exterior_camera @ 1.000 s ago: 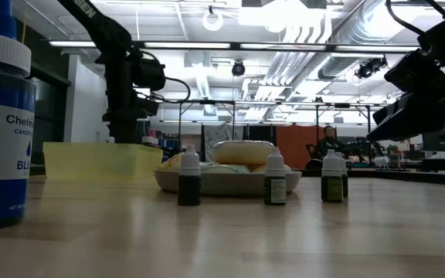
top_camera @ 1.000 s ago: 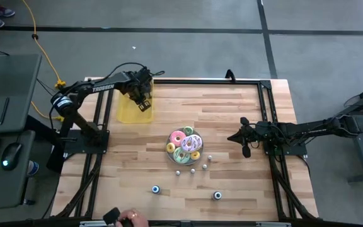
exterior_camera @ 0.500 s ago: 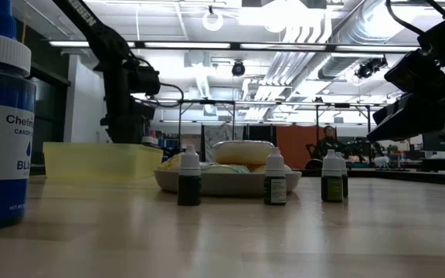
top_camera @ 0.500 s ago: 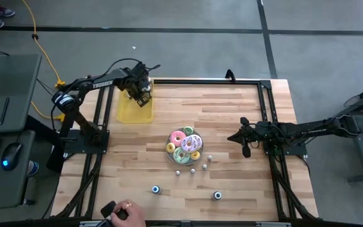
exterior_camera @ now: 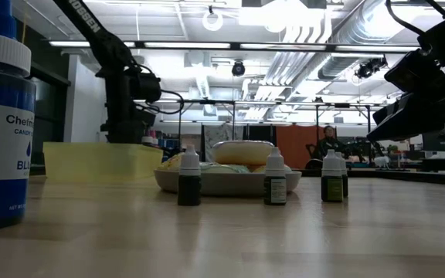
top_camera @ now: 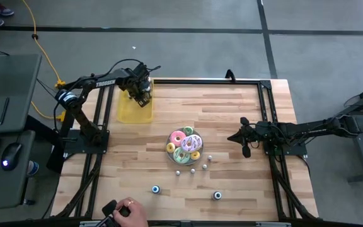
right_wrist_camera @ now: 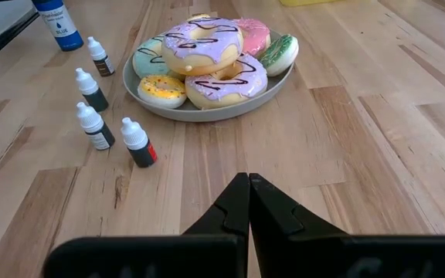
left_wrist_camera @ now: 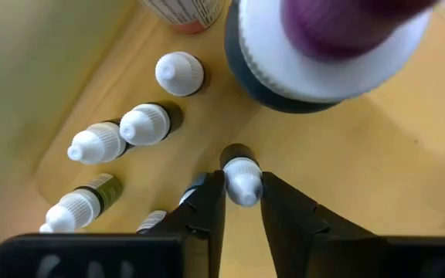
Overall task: Pick & Place food coloring
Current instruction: Put the small food coloring bottle into the yellow bin, then put the small brown food coloring bottle into the yellow bin
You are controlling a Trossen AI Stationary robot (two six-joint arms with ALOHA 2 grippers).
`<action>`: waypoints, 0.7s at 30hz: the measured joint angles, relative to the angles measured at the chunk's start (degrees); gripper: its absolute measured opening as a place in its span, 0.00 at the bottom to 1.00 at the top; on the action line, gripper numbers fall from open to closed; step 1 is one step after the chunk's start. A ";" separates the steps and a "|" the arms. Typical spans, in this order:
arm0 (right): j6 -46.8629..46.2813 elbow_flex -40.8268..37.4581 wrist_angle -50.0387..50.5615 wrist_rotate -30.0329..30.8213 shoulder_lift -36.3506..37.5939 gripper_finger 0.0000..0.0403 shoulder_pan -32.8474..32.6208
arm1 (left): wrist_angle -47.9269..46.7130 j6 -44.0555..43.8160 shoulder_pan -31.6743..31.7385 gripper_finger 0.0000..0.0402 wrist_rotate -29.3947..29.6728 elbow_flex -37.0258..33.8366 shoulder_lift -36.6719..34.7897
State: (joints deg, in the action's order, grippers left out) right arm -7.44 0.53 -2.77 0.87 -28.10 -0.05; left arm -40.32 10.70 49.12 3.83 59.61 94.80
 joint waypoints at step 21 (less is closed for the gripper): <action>0.00 0.01 -0.01 0.01 -0.02 0.00 -0.01 | -4.38 -0.04 -0.47 0.39 3.36 5.62 -0.08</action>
State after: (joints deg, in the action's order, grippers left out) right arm -7.44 0.53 -2.78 0.89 -28.12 -0.05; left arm -44.69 10.66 48.65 7.19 65.23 94.72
